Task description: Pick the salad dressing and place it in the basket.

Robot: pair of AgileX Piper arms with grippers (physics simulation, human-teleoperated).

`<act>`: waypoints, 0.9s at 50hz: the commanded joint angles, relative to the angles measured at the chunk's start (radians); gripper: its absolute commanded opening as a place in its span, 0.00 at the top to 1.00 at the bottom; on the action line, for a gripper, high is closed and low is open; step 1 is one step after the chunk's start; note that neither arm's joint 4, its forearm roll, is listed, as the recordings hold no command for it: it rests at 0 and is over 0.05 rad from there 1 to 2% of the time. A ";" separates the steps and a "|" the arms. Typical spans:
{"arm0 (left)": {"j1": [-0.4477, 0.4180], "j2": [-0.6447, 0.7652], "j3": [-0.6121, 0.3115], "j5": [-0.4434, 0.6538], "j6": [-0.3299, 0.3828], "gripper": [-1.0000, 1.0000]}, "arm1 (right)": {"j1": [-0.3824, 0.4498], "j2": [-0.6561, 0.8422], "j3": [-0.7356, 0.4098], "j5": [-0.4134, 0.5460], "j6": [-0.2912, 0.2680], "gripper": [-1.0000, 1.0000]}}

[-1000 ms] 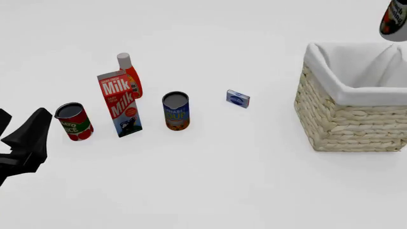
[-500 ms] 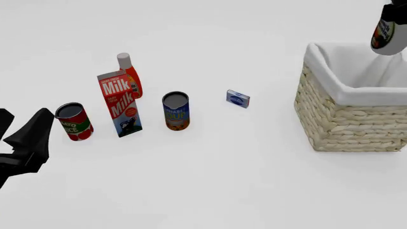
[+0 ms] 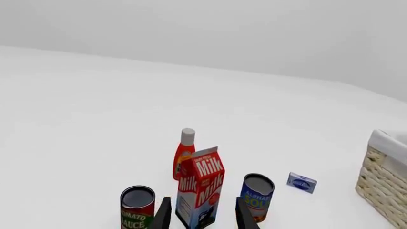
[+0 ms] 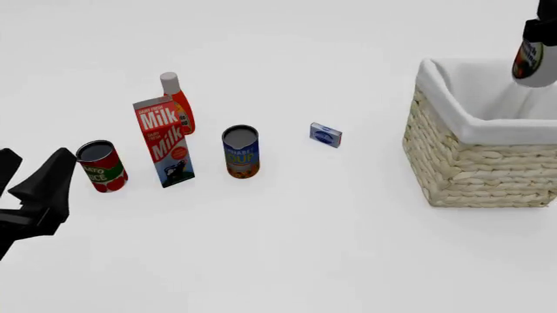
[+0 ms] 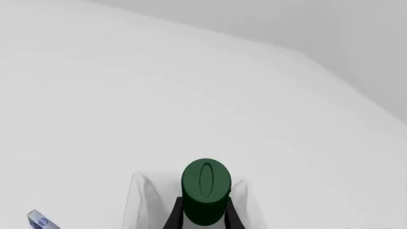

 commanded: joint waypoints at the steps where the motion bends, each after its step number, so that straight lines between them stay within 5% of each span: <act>1: 0.003 0.014 0.000 -0.009 0.001 0.00 | -0.002 0.007 0.015 0.001 0.006 1.00; 45: -0.014 0.061 0.000 -0.052 0.009 0.00 | -0.030 0.033 0.101 -0.045 0.032 1.00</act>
